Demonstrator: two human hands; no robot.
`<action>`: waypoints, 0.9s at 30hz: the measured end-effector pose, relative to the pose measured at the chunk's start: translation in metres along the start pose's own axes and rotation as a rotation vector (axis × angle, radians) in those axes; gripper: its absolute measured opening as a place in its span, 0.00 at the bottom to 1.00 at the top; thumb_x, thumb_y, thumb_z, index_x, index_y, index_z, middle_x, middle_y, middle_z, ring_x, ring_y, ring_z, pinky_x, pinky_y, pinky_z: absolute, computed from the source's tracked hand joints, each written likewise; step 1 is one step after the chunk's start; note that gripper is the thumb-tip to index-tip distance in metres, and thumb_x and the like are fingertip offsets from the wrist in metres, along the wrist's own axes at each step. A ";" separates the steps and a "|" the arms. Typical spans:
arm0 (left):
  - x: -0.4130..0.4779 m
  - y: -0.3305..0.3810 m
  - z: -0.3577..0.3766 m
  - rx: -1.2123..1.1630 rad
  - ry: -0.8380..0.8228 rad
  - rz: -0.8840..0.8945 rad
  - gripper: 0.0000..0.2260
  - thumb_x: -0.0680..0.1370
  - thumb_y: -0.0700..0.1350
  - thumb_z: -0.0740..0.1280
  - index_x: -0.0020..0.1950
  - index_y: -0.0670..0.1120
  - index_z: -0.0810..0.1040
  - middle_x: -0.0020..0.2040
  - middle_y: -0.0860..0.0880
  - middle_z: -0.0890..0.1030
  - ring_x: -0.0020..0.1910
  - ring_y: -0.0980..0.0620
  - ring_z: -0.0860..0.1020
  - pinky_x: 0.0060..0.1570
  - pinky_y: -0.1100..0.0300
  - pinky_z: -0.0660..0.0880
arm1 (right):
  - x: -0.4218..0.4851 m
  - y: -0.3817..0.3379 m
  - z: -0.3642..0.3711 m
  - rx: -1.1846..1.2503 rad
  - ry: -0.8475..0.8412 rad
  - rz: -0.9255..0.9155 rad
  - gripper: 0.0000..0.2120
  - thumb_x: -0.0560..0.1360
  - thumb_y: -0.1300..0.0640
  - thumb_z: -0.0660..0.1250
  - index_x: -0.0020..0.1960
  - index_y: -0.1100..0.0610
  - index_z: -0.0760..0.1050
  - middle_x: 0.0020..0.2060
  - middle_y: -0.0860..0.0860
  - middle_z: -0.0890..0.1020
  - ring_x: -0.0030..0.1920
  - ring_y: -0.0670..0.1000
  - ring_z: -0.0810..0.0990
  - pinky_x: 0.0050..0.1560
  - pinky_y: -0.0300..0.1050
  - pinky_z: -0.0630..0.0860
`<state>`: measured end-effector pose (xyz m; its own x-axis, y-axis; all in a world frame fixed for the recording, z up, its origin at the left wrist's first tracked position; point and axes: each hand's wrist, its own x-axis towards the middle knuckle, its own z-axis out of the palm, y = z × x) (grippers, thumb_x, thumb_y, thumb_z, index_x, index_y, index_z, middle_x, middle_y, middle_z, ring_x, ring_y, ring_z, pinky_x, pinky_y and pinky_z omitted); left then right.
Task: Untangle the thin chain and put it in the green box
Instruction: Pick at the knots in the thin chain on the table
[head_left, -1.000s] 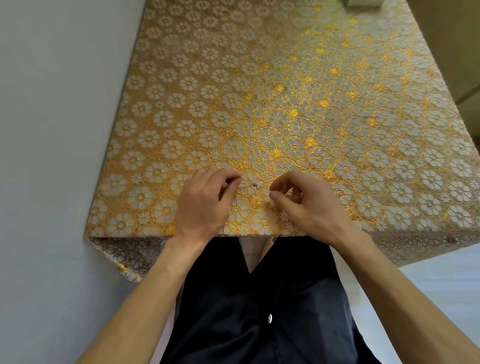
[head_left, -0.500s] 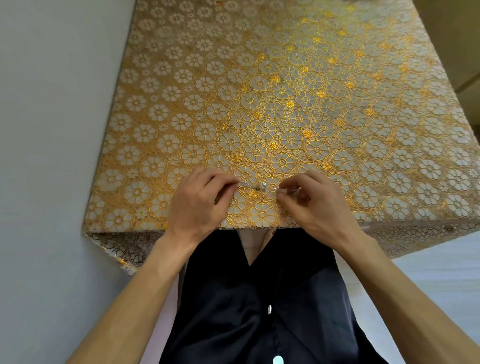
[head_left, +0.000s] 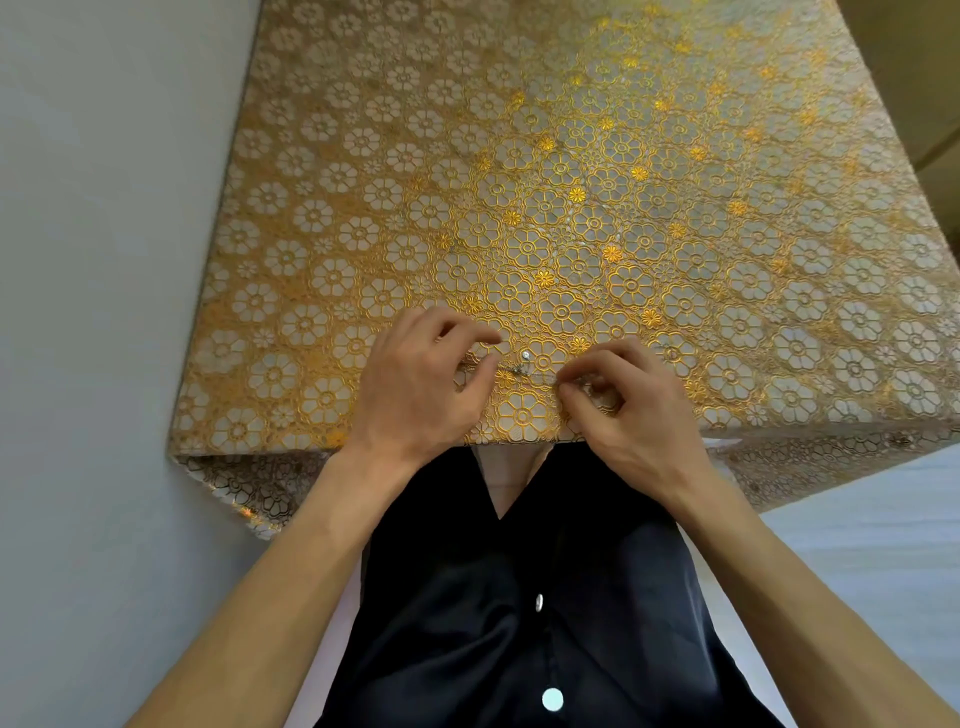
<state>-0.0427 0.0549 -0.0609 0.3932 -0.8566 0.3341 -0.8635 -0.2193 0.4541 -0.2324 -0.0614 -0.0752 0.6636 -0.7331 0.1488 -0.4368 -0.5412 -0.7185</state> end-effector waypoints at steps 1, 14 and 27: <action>0.005 0.001 0.001 -0.012 -0.034 0.014 0.08 0.77 0.50 0.70 0.54 0.50 0.84 0.50 0.51 0.81 0.53 0.48 0.77 0.52 0.52 0.74 | -0.001 0.001 0.001 0.006 0.015 -0.002 0.04 0.73 0.55 0.73 0.49 0.51 0.83 0.49 0.47 0.80 0.50 0.48 0.79 0.50 0.46 0.77; 0.015 0.000 0.008 0.028 -0.192 0.143 0.10 0.77 0.54 0.69 0.50 0.50 0.86 0.50 0.53 0.83 0.51 0.49 0.79 0.47 0.49 0.78 | -0.006 0.002 0.009 0.007 0.108 0.019 0.08 0.75 0.53 0.74 0.54 0.52 0.83 0.53 0.47 0.78 0.48 0.45 0.79 0.48 0.41 0.78; 0.020 0.007 0.001 -0.319 -0.256 -0.237 0.04 0.83 0.48 0.62 0.52 0.51 0.77 0.45 0.57 0.80 0.48 0.57 0.78 0.49 0.52 0.78 | -0.007 0.008 0.004 -0.067 0.109 0.024 0.13 0.75 0.51 0.72 0.59 0.53 0.81 0.55 0.48 0.77 0.56 0.48 0.75 0.55 0.42 0.75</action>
<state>-0.0408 0.0360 -0.0518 0.4428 -0.8966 -0.0062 -0.6031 -0.3030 0.7379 -0.2381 -0.0590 -0.0847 0.5842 -0.7845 0.2081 -0.4933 -0.5468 -0.6765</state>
